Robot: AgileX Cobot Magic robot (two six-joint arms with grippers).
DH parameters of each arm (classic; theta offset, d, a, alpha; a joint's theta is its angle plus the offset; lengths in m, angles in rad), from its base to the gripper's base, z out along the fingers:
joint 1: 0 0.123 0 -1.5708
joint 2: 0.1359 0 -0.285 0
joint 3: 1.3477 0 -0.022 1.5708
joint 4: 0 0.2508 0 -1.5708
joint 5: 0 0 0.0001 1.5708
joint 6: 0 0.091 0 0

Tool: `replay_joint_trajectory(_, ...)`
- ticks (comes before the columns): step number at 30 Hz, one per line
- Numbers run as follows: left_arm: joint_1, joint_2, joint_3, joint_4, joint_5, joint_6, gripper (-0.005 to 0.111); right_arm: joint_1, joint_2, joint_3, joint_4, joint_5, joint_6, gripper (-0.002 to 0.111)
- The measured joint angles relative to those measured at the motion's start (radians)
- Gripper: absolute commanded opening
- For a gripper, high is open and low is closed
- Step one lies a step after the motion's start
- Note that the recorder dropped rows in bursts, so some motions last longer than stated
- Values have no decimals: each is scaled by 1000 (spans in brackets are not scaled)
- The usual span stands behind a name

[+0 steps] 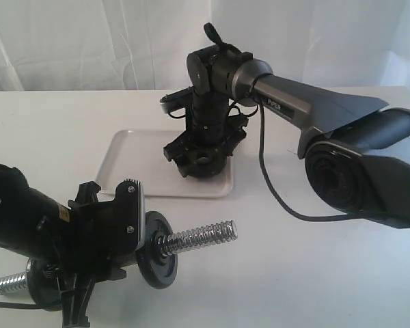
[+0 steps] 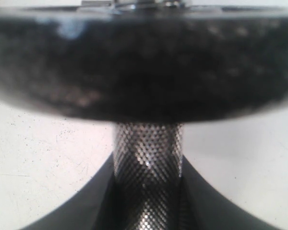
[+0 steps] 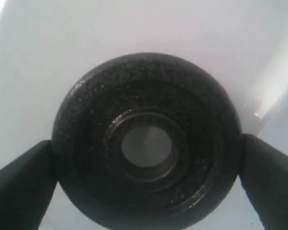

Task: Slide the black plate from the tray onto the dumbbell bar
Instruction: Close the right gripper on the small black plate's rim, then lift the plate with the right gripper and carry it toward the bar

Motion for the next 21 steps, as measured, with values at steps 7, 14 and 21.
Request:
replay_joint_trajectory(7,0,0,0,0,0,0,0,-2,-29,0,49,-19,0,0)
replay_joint_trajectory(14,0,0,0,0,0,0,0,-47,-117,0,206,23,-79,0)
replay_joint_trajectory(21,0,0,0,0,0,0,0,-150,-222,41,376,54,-173,0)
